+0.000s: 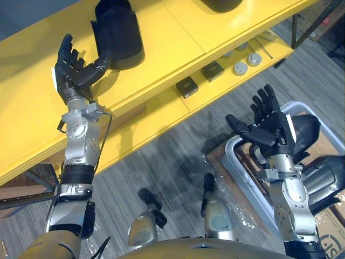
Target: Walk over and take three plastic housings, then place them on the shelf
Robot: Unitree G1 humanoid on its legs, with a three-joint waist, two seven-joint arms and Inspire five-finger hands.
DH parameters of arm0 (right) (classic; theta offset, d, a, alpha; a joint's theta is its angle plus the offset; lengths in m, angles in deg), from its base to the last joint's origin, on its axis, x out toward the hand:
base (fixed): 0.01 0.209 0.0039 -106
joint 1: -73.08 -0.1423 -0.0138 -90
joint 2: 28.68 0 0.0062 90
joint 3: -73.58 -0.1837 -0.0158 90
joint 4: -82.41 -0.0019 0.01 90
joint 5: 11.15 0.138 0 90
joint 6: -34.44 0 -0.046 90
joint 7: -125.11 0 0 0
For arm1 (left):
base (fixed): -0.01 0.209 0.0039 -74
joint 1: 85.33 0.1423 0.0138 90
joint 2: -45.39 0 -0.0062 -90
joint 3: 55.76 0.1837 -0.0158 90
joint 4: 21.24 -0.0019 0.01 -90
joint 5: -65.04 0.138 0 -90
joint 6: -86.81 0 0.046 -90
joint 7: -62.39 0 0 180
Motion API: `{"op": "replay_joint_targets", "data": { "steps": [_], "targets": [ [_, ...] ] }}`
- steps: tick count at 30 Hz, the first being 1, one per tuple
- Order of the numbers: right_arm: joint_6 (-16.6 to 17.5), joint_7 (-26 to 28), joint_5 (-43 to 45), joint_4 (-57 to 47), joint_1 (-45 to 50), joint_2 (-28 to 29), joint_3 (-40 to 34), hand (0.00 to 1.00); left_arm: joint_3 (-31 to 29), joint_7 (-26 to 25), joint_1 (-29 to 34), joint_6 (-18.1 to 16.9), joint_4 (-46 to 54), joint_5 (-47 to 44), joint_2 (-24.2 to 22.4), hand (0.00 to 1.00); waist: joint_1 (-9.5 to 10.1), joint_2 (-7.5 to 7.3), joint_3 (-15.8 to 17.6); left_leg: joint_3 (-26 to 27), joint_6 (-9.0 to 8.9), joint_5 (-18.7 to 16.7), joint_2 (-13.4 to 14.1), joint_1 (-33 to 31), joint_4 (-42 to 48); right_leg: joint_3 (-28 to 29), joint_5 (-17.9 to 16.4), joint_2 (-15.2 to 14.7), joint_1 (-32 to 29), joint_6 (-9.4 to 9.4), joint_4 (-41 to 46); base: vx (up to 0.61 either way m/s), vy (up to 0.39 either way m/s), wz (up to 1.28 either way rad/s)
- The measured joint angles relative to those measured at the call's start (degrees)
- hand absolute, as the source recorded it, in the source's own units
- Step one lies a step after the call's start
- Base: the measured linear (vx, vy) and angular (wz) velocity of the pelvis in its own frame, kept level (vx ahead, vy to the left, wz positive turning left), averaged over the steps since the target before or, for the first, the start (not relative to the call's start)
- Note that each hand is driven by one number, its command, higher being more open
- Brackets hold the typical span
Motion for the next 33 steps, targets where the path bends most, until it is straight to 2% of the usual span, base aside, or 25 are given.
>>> {"op": "replay_joint_targets", "data": {
  "steps": [5,9,17,28,33],
  "targets": [
    [0.0,-0.5,0.0,-0.1,0.6,0.4,0.8,1.0,0.6,0.4,-3.7,-0.1,-2.2,-1.5,0.3,1.0,0.19,-0.62,1.8,0.7,-0.03,-0.6,0.4,0.0,1.1,0.7,-0.1,0.1,-0.1,-0.08,0.2,-0.01,0.011,-0.04],
    [0.0,-0.8,0.0,-0.9,1.7,0.7,1.8,1.0,1.0,0.4,-3.8,-1.0,-2.7,-2.6,0.3,1.0,0.09,-0.76,1.9,1.1,-0.24,-1.5,1.0,-0.1,2.6,1.2,-0.1,0.2,0.0,-0.17,0.3,0.0,0.001,-0.07],
    [0.0,-3.0,0.0,-2.5,2.3,2.9,2.7,1.0,2.1,1.9,-4.3,-2.1,-2.7,-4.5,0.3,1.0,0.18,-2.23,2.6,1.1,-0.53,-2.6,1.9,-0.1,4.6,1.2,-0.1,0.4,0.7,-0.18,0.2,0.0,0.0,0.0],
    [0.0,-4.4,-0.1,-2.9,2.5,2.9,4.8,1.0,6.3,4.5,-6.4,-1.6,-2.7,-6.9,0.1,1.0,-0.08,-2.26,2.6,1.2,-0.56,-2.8,2.0,-0.1,5.0,1.3,-0.1,0.4,0.7,-0.18,0.2,0.0,0.0,0.0],
    [0.0,-5.1,-0.1,-2.9,3.4,2.9,5.7,1.0,6.9,4.9,-7.6,-0.3,-2.7,-9.2,-0.7,1.0,-0.3,-2.27,2.6,1.3,-0.54,-3.1,2.2,-0.1,5.6,1.4,-0.1,0.4,0.9,-0.18,0.2,0.0,0.001,-0.01]
  ]
}}
